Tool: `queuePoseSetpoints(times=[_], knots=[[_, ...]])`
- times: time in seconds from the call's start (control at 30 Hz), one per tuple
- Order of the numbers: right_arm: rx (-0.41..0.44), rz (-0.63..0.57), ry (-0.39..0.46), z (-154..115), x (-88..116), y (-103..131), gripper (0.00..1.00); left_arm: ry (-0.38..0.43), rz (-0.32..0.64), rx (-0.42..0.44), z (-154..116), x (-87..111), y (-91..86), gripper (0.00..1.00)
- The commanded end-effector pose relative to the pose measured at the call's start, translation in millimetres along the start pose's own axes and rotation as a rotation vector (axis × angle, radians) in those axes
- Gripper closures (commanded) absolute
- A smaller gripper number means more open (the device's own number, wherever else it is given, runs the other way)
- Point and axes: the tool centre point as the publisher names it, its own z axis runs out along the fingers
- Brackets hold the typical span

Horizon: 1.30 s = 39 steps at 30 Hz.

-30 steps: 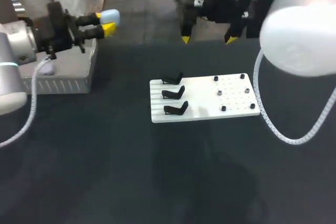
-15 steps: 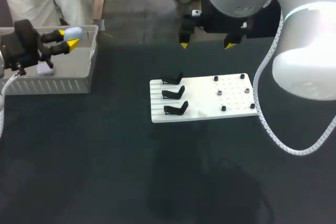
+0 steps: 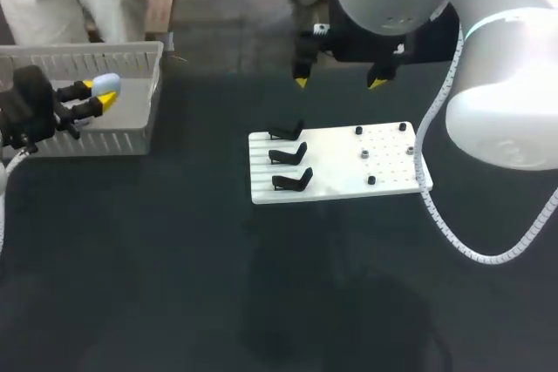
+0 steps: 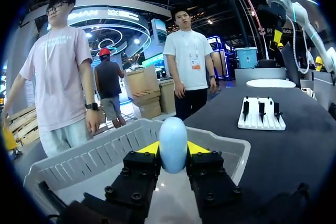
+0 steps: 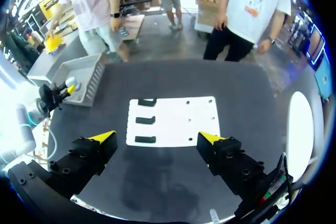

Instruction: Pick up each earbud case from the left stands, insert the matching earbuds, close the lid, and place the case in the box.

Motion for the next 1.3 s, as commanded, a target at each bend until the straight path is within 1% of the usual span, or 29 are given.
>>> queuePoseSetpoints(times=[0.03, 0.07, 0.1, 0.13, 0.17, 0.2, 0.37, 0.43, 0.53, 0.6, 0.67, 0.73, 0.8, 0.83, 0.87, 0.9, 0.93, 0.97, 1.1, 1.13, 1.2, 1.23, 1.3], knots=[[0.002, 0.001, 0.005, 2.4, -1.0, 2.8, 0.00, 0.000, -0.010, -0.086, 4.5, 9.7, 3.5, 1.00], [0.001, 0.001, 0.005, 3.0, -1.0, 3.3, 0.00, 0.003, -0.012, -0.086, 4.6, 10.2, 3.7, 0.92], [0.000, 0.001, 0.006, 3.7, -1.1, 3.7, 0.00, 0.006, -0.014, -0.082, 4.5, 10.2, 3.7, 0.69], [0.000, 0.002, 0.006, 4.1, -1.3, 4.1, 0.00, 0.004, -0.017, -0.078, 4.6, 10.3, 3.7, 0.50], [0.000, 0.002, 0.006, 4.2, -1.4, 4.3, 0.00, 0.005, -0.019, -0.077, 4.7, 10.3, 3.6, 0.23], [0.000, 0.002, 0.006, 4.2, -1.5, 4.4, 0.00, 0.003, -0.022, -0.078, 6.0, 7.1, 0.1, 0.00], [-0.002, -0.001, 0.003, 3.9, -3.6, 3.5, 0.00, -0.011, -0.022, -0.080, 5.4, 4.1, 0.2, 0.00], [-0.016, -0.009, -0.013, 4.3, -4.3, 3.3, 0.00, -0.021, -0.023, -0.081, 3.9, 0.2, -1.6, 0.00], [-0.056, -0.024, -0.045, 4.3, -5.8, 0.3, 0.00, -0.032, -0.024, -0.079, 2.5, -7.5, -11.4, 0.00], [-0.097, -0.059, -0.078, 2.5, -5.4, -2.7, 0.00, -0.034, -0.026, -0.075, 0.7, -11.5, -19.1, 0.00], [-0.117, -0.098, -0.103, 1.1, -4.6, -4.9, 0.00, -0.038, -0.039, -0.070, -1.3, -15.7, -27.5, 0.00], [-0.173, -0.139, -0.133, 0.4, -2.8, -7.9, 0.00, -0.035, -0.054, -0.064, -3.4, -19.5, -37.3, 0.00], [-0.207, -0.178, -0.165, 0.8, -1.6, -11.0, 0.00, -0.028, -0.065, -0.045, -4.4, -23.9, -48.1, 0.00], [-0.238, -0.213, -0.169, 0.8, -0.8, -11.8, 0.00, -0.029, -0.075, -0.039, -4.9, -26.8, -55.1, 0.00], [-0.235, -0.230, -0.176, 1.4, 0.4, -13.2, 0.00, -0.020, -0.078, -0.036, -5.8, -30.7, -63.5, 0.00], [-0.259, -0.250, -0.184, 1.9, 1.3, -15.0, 0.00, -0.016, -0.092, -0.036, -6.8, -33.7, -71.0, 0.00], [-0.296, -0.271, -0.191, 2.0, 1.9, -17.0, 0.00, -0.015, -0.093, -0.027, -7.7, -38.8, -80.6, 0.00], [-0.313, -0.282, -0.205, 1.6, 2.6, -19.3, 0.00, -0.010, -0.094, -0.022, -8.4, -41.8, -86.9, 0.00], [-0.436, -0.336, -0.235, -1.3, 3.3, -32.7, 0.00, 0.008, -0.102, -0.006, -10.2, -59.5, -113.5, 0.00], [-0.450, -0.348, -0.242, -2.3, 3.1, -36.9, 0.00, 0.014, -0.098, -0.011, -11.3, -65.2, -121.5, 0.00], [-0.497, -0.379, -0.242, -3.9, 1.8, -43.8, 0.00, 0.017, -0.102, -0.014, -13.5, -71.9, -131.9, 0.00], [-0.508, -0.399, -0.244, -4.5, 1.3, -46.2, 0.00, 0.023, -0.106, -0.018, -14.5, -73.7, -136.2, 0.00], [-0.562, -0.417, -0.227, -4.5, -0.8, -52.3, 0.00, 0.039, -0.128, -0.031, -17.0, -76.5, -143.9, 0.00]])
